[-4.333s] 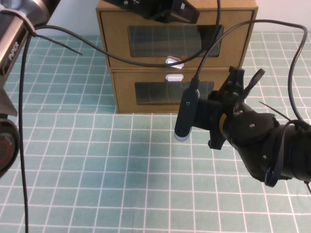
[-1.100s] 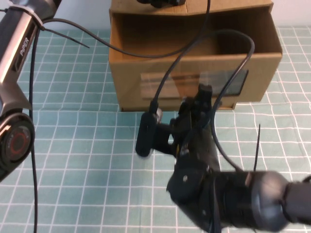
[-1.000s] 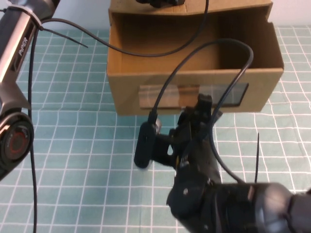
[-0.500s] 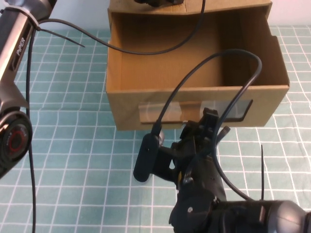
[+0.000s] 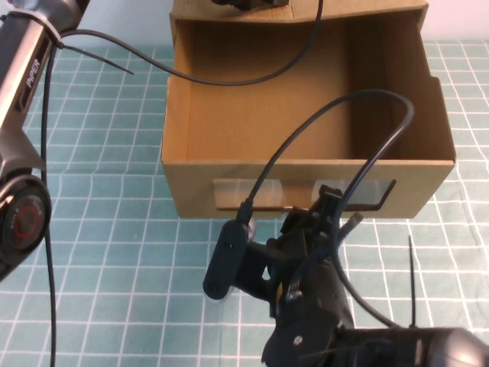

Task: Open the shoe box
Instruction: 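Pull the top drawer of the cardboard box fully open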

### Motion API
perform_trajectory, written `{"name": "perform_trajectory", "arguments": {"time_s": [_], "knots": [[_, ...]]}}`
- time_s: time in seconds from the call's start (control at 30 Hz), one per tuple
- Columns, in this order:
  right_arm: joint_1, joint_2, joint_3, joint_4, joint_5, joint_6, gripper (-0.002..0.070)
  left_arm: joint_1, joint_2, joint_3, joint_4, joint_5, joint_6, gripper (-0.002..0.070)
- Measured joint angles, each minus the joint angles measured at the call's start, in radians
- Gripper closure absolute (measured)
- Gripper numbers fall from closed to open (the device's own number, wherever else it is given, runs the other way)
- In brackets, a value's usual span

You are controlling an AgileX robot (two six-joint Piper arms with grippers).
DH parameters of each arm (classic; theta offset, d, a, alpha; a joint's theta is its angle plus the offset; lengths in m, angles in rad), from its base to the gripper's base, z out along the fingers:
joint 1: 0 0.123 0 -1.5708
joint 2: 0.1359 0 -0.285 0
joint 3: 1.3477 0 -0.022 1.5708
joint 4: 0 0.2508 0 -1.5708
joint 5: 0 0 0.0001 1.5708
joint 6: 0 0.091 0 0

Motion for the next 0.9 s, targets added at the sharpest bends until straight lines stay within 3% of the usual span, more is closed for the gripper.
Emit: {"name": "perform_trajectory", "arguments": {"time_s": [0.23,0.33,0.43,0.6,0.7,0.8,0.9], "knots": [[0.004,-0.118,-0.040,0.193,-0.121,-0.082,0.0216,0.000,-0.010,-0.020,0.031,0.006,-0.043,0.0680],[0.004,-0.194,-0.040,0.248,-0.198,-0.137,0.0166,0.000,-0.039,-0.018,0.063,0.011,-0.063,0.0680],[0.006,-0.277,-0.040,0.329,-0.277,-0.202,0.0160,0.000,-0.088,-0.009,0.116,0.051,-0.073,0.0680],[0.011,-0.437,-0.040,0.393,-0.303,-0.268,0.0257,0.001,-0.224,0.000,0.251,0.095,-0.104,0.0680],[0.011,-0.553,-0.040,0.401,-0.283,-0.272,0.0398,0.001,-0.334,0.000,0.345,0.100,-0.145,0.0680],[0.011,-0.689,-0.055,0.404,-0.261,-0.273,0.0589,0.002,-0.453,0.019,0.433,0.100,-0.195,0.0680],[0.011,-0.833,-0.067,0.406,-0.245,-0.273,0.0662,0.002,-0.582,0.076,0.494,0.102,-0.225,0.0680]]}}
